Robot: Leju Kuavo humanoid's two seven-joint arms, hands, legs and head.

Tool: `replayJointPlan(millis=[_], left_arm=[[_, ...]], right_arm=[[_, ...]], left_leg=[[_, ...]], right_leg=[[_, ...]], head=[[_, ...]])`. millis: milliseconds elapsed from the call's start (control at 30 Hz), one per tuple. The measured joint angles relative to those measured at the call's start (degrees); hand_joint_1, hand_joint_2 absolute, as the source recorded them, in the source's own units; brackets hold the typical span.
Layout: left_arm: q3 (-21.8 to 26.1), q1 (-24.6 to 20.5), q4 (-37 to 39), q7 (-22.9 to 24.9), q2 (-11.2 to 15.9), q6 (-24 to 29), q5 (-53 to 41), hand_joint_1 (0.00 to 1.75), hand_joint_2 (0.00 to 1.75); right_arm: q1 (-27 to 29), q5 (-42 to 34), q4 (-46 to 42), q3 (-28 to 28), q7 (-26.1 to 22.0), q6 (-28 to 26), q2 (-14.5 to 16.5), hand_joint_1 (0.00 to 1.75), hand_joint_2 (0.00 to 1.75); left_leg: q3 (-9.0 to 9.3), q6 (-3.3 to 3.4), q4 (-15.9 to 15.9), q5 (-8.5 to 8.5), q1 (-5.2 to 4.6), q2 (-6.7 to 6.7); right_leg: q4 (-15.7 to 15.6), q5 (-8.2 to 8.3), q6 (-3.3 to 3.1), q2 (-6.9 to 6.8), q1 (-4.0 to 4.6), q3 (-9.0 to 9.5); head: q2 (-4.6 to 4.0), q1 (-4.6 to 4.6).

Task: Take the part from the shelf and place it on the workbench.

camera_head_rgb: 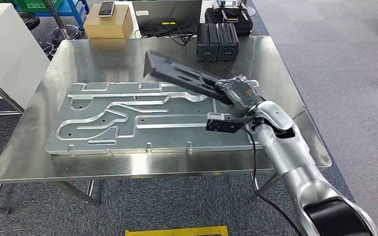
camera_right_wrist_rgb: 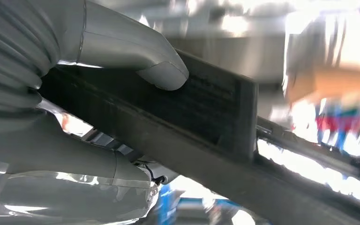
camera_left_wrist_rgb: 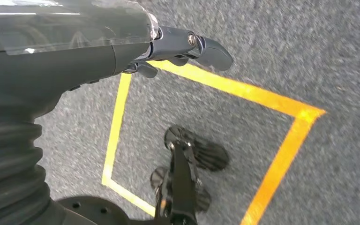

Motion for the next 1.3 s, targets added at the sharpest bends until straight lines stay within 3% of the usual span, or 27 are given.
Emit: replayJointPlan(millis=[67, 200, 267, 333, 367, 400, 433, 500, 567, 633, 700, 767, 833, 867, 900, 933, 1000, 1067, 1200, 1233, 1300], left_arm=[[-0.02, -0.14, 0.0, -0.56, 0.11, -0.44, -0.16, 0.0, 1.75], [-0.19, -0.15, 0.02, -2.18, 0.18, -1.23, -0.75, 0.0, 1.75], [-0.29, -0.01, 0.02, -2.75, 0.2, -1.36, -0.63, 0.0, 1.75], [-0.32, 0.25, 0.02, -3.12, 0.21, -1.43, -0.4, 0.0, 1.75], [-0.32, 0.38, 0.03, -3.25, 0.21, -1.49, -0.31, 0.0, 1.75], [-0.32, 0.46, 0.03, -3.34, 0.21, -1.56, -0.27, 0.0, 1.75], [-0.32, 0.46, 0.04, -3.4, 0.21, -1.63, -0.27, 0.0, 1.75], [-0.32, 0.38, 0.04, -3.52, 0.22, -1.74, -0.26, 0.0, 1.75], [-0.32, 0.27, 0.04, -3.78, 0.21, -1.88, -0.25, 0.0, 1.75], [-0.32, 0.31, 0.04, -4.17, 0.2, -2.02, -0.22, 0.0, 1.75], [-0.32, 0.4, 0.04, -4.43, 0.2, -2.04, -0.23, 0.0, 0.87], [-0.32, 0.38, 0.04, -4.7, 0.2, -2.02, -0.37, 0.0, 0.0], [-0.34, 0.39, 0.04, -5.22, 0.2, -2.1, -0.59, 0.0, 0.0], [-0.36, 0.43, 0.04, -5.43, 0.2, -2.17, -0.71, 0.0, 0.0], [-0.38, 0.47, 0.04, -5.54, 0.2, -2.25, -0.81, 0.0, 0.0], [-0.4, 0.5, 0.04, -5.55, 0.2, -2.33, -0.92, 0.0, 0.0], [-0.49, 0.49, 0.05, -5.55, 0.18, -2.56, -1.19, 0.0, 0.0], [-0.69, 0.44, 0.07, -5.55, 0.13, -2.74, -1.43, 0.0, 0.0], [-1.07, 0.5, 0.15, -5.66, -0.02, -2.87, -1.49, 0.0, 0.0], [-1.1, 0.51, 0.16, -5.73, -0.07, -2.9, -1.48, 0.0, 0.0], [-1.15, 0.56, 0.17, -5.86, -0.11, -2.92, -1.39, 0.0, 0.0]], right_arm=[[-3.1, 2.91, 7.72, 4.16, 0.69, 0.24, 2.28, 1.66, 1.75], [-6.09, 6.19, 19.98, 10.82, 2.88, 0.33, 5.73, 1.66, 1.75], [-7.19, 7.68, 24.04, 12.95, 4.57, 0.33, 6.85, 1.66, 1.75], [-8.5, 9.27, 27.35, 14.77, 6.42, 1.0, 7.95, 1.66, 1.75], [-9.21, 10.1, 28.78, 15.71, 7.36, 1.59, 8.56, 1.66, 1.75], [-9.92, 10.88, 30.01, 16.64, 8.26, 2.28, 9.16, 1.66, 1.75], [-10.53, 11.6, 31.06, 17.55, 9.16, 2.93, 9.63, 1.66, 1.75], [-11.55, 12.5, 32.7, 19.05, 10.76, 3.82, 10.35, 0.83, 0.87], [-12.21, 13.02, 34.01, 20.07, 12.3, 3.87, 10.72, 0.0, 0.0], [-12.42, 13.45, 35.03, 20.73, 13.66, 3.14, 10.79, 0.0, 0.0], [-12.41, 13.6, 35.83, 21.09, 14.62, 1.84, 10.76, 0.0, 0.0], [-12.31, 13.36, 36.45, 21.16, 15.29, -0.27, 10.63, 0.0, 0.0], [-11.83, 12.39, 36.82, 20.96, 15.62, -4.42, 10.43, 0.0, 0.0], [-11.48, 11.32, 36.88, 20.59, 15.22, -7.16, 10.34, 0.0, 0.0], [-11.12, 9.58, 36.79, 19.92, 14.09, -9.9, 10.3, 0.0, 0.0], [-10.8, 6.84, 36.46, 18.87, 11.87, -12.11, 10.27, 0.0, 0.0], [-10.24, -2.62, 34.47, 15.25, 3.88, -13.62, 10.28, 0.0, 0.0], [-9.51, -14.07, 30.97, 10.05, -4.82, -10.78, 10.38, 0.0, 0.0], [-6.75, -32.57, 22.6, 0.32, -14.38, 0.98, 10.69, 0.0, 0.0], [-6.16, -36.14, 20.59, -1.41, -15.19, 3.33, 10.69, 0.0, 0.0], [-4.79, -43.75, 16.36, -4.24, -15.92, 7.54, 10.56, 0.0, 0.0]], left_leg=[[-0.18, -0.69, 0.32, -0.16, -0.07, -0.06], [-0.68, -2.06, 1.26, -0.83, 0.39, -0.24], [-2.93, -2.49, 6.05, -3.52, 0.52, -0.19], [-6.76, -2.73, 14.06, -6.83, 0.53, -0.18], [-8.15, -2.79, 16.84, -7.45, 0.54, -0.17], [-8.56, -2.78, 17.53, -7.0, 0.54, -0.17], [-7.77, -2.71, 15.77, -5.51, 0.54, -0.17], [-3.81, -2.42, 7.63, -1.75, 0.5, -0.12], [-0.81, -1.87, 1.64, 0.01, 0.33, -0.11], [-0.35, -1.24, 0.65, 0.12, 0.16, -0.16], [-0.31, -0.51, 0.31, 0.49, 0.29, -0.09], [-0.4, 0.1, -0.03, 0.89, 0.42, 0.02], [-0.75, 0.32, 0.0, 1.03, 0.35, 0.05], [-0.89, 0.36, 0.02, 1.06, 0.31, 0.05], [-0.98, 0.37, 0.06, 1.07, 0.3, 0.04], [-1.0, 0.35, 0.12, 1.07, 0.3, 0.02], [-0.95, 0.21, 0.29, 1.0, 0.29, -0.05], [-1.05, -0.19, 0.57, 0.88, 0.1, -0.13], [-1.23, -1.34, 0.71, 0.71, 0.04, -0.28], [-1.64, -1.56, 1.74, -0.08, 0.05, -0.27], [-4.07, -1.93, 7.51, -3.37, 0.22, -0.2]], right_leg=[[-4.72, 1.16, -0.28, 0.1, 0.17, 2.34], [-5.43, 1.04, -1.66, -0.17, 0.62, 2.71], [-5.68, 1.1, -2.34, -0.44, 0.6, 2.91], [-5.65, 0.98, -2.72, -0.42, 0.77, 2.98], [-5.63, 0.92, -2.81, -0.29, 0.85, 3.09], [-5.61, 0.84, -2.86, -0.14, 0.88, 3.27], [-5.6, 0.76, -2.84, -0.01, 0.91, 3.52], [-5.56, 0.49, -2.61, 0.12, 1.0, 4.06], [-5.5, 0.27, -2.11, 0.22, 1.22, 4.29], [-5.61, 0.29, -1.47, 0.29, 1.29, 4.31], [-5.05, -0.18, -0.84, 0.29, 1.19, 4.1], [-0.94, -2.96, -0.37, 0.26, 1.06, 2.24], [6.9, -7.01, -0.1, 0.24, 0.92, -1.49], [10.07, -8.12, -0.01, 0.24, 0.88, -3.01], [11.43, -8.15, 0.01, 0.23, 0.87, -3.67], [10.42, -7.03, -0.05, 0.23, 0.87, -3.15], [2.69, -2.91, -0.42, 0.24, 0.89, 0.67], [-4.07, -0.44, -0.87, 0.21, 1.14, 3.94], [-5.92, -0.07, -1.8, 0.0, 1.26, 4.69], [-6.23, 0.1, -2.17, -0.13, 1.11, 4.83], [-6.6, 0.29, -2.69, -0.32, 0.96, 5.06]], head=[[0.0, -0.02], [0.0, -0.02], [0.0, -0.02], [0.0, -0.02], [0.0, -0.02], [0.0, -0.02], [0.0, -0.02], [0.0, -0.02], [0.0, -0.02], [0.0, -0.02], [0.0, -0.02], [0.0, -0.02], [0.0, -0.02], [0.0, -0.02], [0.0, -0.02], [0.0, -0.02], [0.0, -0.02], [0.0, -0.02], [0.0, -0.02], [0.0, -0.02], [0.0, -0.02]])
